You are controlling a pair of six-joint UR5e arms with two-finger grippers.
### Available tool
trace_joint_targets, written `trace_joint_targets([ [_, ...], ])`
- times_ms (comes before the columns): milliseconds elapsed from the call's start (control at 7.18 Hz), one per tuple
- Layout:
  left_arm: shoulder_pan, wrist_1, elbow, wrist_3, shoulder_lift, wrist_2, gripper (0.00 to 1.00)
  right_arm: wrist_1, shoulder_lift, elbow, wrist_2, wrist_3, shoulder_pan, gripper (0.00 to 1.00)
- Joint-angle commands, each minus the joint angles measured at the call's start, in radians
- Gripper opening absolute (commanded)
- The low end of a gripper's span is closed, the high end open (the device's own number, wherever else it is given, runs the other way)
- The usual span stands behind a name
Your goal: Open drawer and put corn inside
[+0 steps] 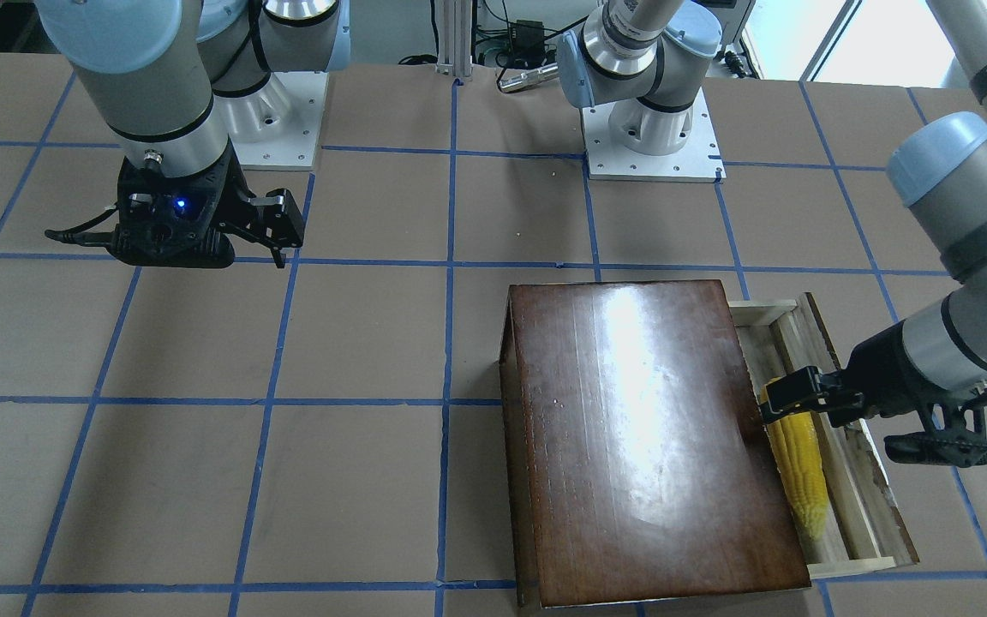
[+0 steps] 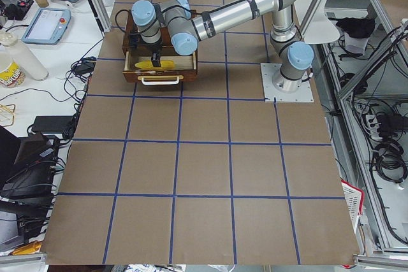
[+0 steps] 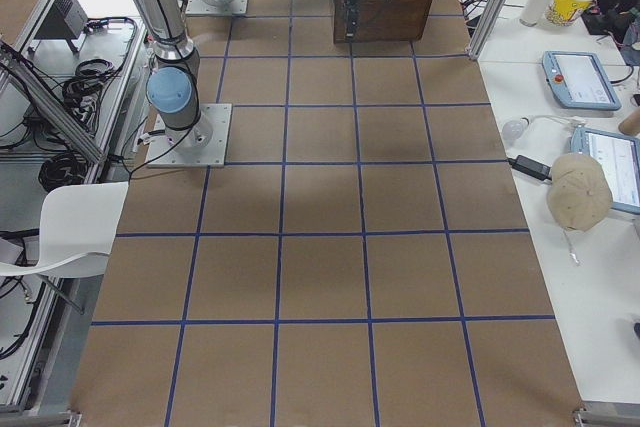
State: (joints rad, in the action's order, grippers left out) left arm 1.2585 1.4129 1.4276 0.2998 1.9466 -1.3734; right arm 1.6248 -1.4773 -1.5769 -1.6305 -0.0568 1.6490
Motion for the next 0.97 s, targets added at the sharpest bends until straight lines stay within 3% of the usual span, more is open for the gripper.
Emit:
trace_joint_targets([
  [0, 0.005, 0.165, -0.126, -0.002, -0.02, -0.036, 1.0, 0.0, 0.0, 0.0, 0.0, 0.0, 0.0, 1.0],
  [278, 0.041, 0.309, -0.234, -0.112, -0.052, -0.069, 1.0, 0.0, 0.0, 0.0, 0.001, 0.0, 0.0, 1.0],
  [557, 0.137, 0.311, -0.227, -0.212, -0.084, -0.158, 1.0, 0.001, 0.0, 0.0, 0.001, 0.0, 0.0, 1.0],
  [835, 0.252, 0.301, -0.16, -0.346, -0.113, -0.173, 1.0, 0.0, 0.0, 0.0, 0.003, 0.0, 0.0, 1.0],
])
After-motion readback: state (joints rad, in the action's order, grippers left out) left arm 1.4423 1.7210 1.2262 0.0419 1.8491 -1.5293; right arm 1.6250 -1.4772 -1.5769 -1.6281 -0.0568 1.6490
